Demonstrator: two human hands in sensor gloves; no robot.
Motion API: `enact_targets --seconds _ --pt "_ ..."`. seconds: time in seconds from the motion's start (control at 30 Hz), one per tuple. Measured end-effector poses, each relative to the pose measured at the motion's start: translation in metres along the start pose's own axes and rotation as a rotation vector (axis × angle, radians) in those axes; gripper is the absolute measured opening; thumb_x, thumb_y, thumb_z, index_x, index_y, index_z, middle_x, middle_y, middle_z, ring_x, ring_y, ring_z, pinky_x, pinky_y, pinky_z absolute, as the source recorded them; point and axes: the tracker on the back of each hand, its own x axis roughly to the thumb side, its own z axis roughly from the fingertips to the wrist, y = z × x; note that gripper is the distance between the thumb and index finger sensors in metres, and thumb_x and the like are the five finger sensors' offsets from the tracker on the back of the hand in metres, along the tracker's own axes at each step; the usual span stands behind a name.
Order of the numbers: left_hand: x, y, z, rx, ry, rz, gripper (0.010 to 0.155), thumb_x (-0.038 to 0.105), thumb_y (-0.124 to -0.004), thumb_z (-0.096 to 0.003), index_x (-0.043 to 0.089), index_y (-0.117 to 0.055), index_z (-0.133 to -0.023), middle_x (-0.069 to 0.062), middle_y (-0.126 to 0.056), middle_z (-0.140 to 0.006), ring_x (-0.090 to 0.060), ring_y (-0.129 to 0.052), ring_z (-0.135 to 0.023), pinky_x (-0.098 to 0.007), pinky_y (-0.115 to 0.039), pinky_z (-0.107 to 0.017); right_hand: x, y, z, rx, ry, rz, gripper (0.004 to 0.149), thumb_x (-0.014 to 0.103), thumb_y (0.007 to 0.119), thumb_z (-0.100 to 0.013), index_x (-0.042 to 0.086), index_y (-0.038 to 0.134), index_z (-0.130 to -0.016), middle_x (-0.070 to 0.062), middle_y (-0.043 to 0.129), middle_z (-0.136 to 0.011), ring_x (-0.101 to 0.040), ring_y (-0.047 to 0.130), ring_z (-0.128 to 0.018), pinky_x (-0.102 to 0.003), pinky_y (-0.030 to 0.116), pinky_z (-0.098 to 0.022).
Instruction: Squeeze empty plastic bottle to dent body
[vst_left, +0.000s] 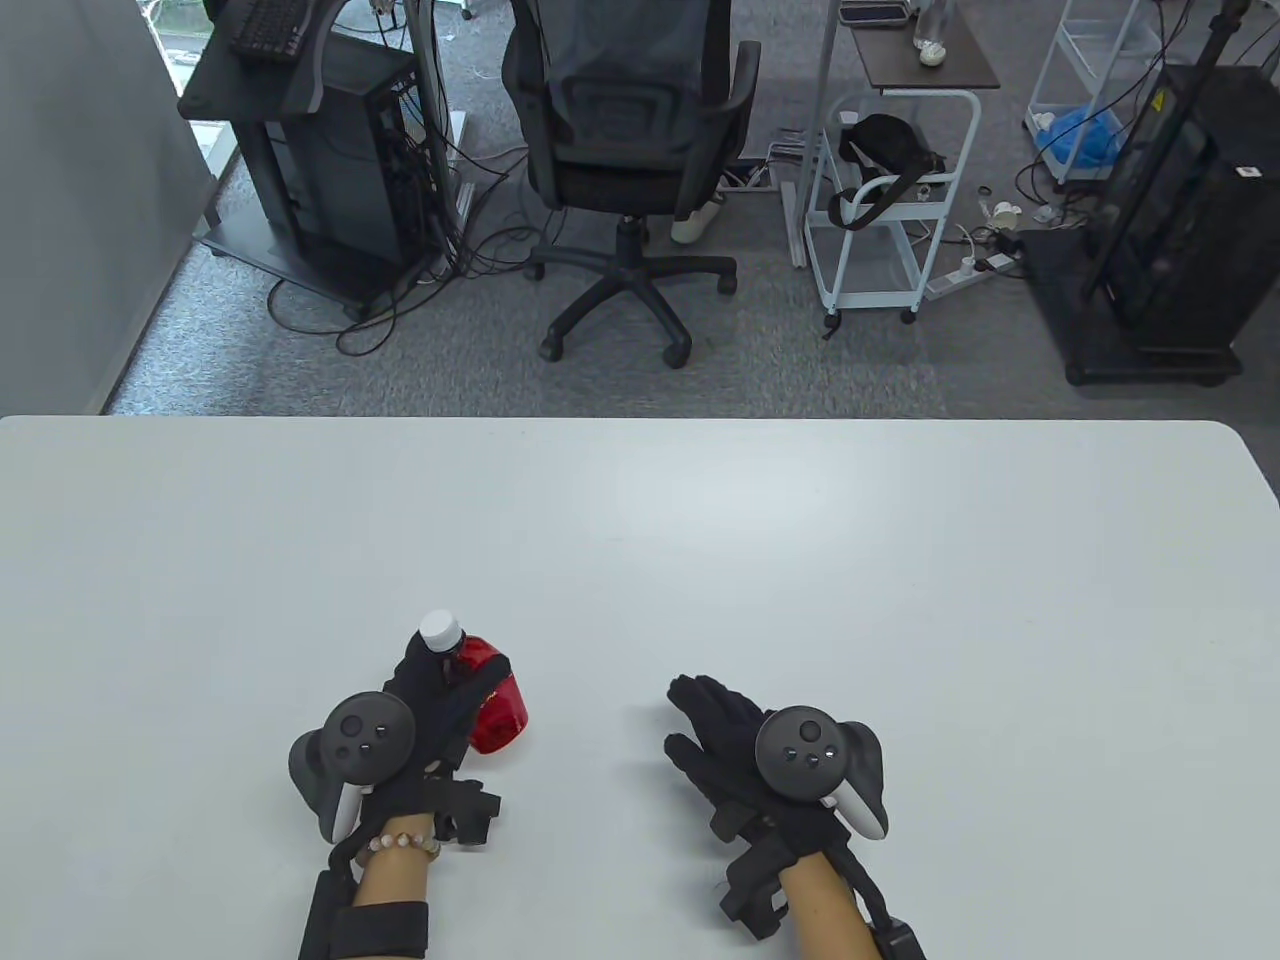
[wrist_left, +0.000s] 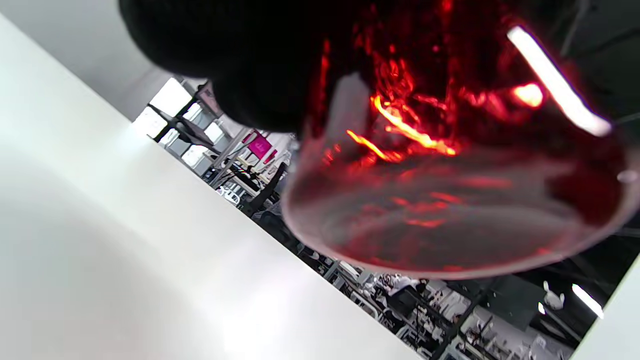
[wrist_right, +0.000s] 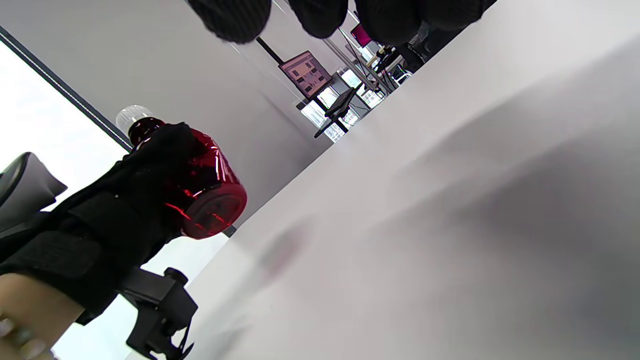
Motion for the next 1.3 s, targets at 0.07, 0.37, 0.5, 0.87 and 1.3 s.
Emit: enact_targets --seconds 0.07,0.37,0.5,0.87,1.3 --pt "0.005 -0.001 0.001 0.001 -0.041 -0.069 0.078 0.068 -0.072 -0.0552 0.016 -0.049 -0.108 -0.006 -0.086 -0.08 -0.021 -0.093 -0.054 -0.034 -0.082 -0.036 0.0 0.0 0.001 -0.002 0.003 0.007 0.068 0.041 0.061 -0.066 0.003 0.042 -0.119 -0.032 0.047 -0.12 -0.058 0.047 -0.102 -0.082 0.029 -0.063" --pt "0.011 -0.006 0.0 -0.085 -0.008 -0.11 0.077 0.054 -0.073 -0.0619 0.013 -0.033 -0.114 -0.015 -0.072 -0.101 -0.03 -0.08 -0.06 -0.03 -0.078 -0.033 -0.002 -0.002 0.002 -0.003 0.013 -0.008 0.069 0.042 0.061 -0.066 0.003 0.041 -0.119 -0.033 0.047 -0.12 -0.059 0.047 -0.102 -0.082 0.029 -0.062" --pt "0.008 -0.015 -0.009 -0.14 0.063 -0.093 0.078 0.049 -0.075 -0.0622 0.012 -0.031 -0.114 -0.019 -0.068 -0.104 -0.035 -0.079 -0.063 -0.035 -0.078 -0.035 -0.003 -0.004 0.001 -0.002 0.021 -0.013 0.069 0.042 0.061 -0.066 0.002 0.041 -0.119 -0.033 0.046 -0.12 -0.059 0.047 -0.102 -0.082 0.03 -0.062" --pt "0.023 -0.037 -0.061 -0.224 0.092 -0.342 0.078 0.05 -0.075 -0.0612 0.012 -0.031 -0.114 -0.019 -0.067 -0.105 -0.033 -0.082 -0.067 -0.037 -0.079 -0.039 -0.003 -0.005 0.001 -0.002 0.027 0.027 0.069 0.042 0.061 -0.066 0.002 0.041 -0.119 -0.033 0.045 -0.121 -0.059 0.045 -0.103 -0.081 0.029 -0.063" --pt "0.019 -0.049 -0.075 -0.228 0.133 -0.463 0.078 0.049 -0.077 -0.0595 0.014 -0.033 -0.114 -0.018 -0.068 -0.105 -0.033 -0.085 -0.075 -0.041 -0.082 -0.044 0.0 -0.001 -0.003 0.023 0.012 0.038 0.069 0.043 0.061 -0.066 0.002 0.041 -0.119 -0.033 0.046 -0.121 -0.059 0.045 -0.103 -0.081 0.03 -0.063"
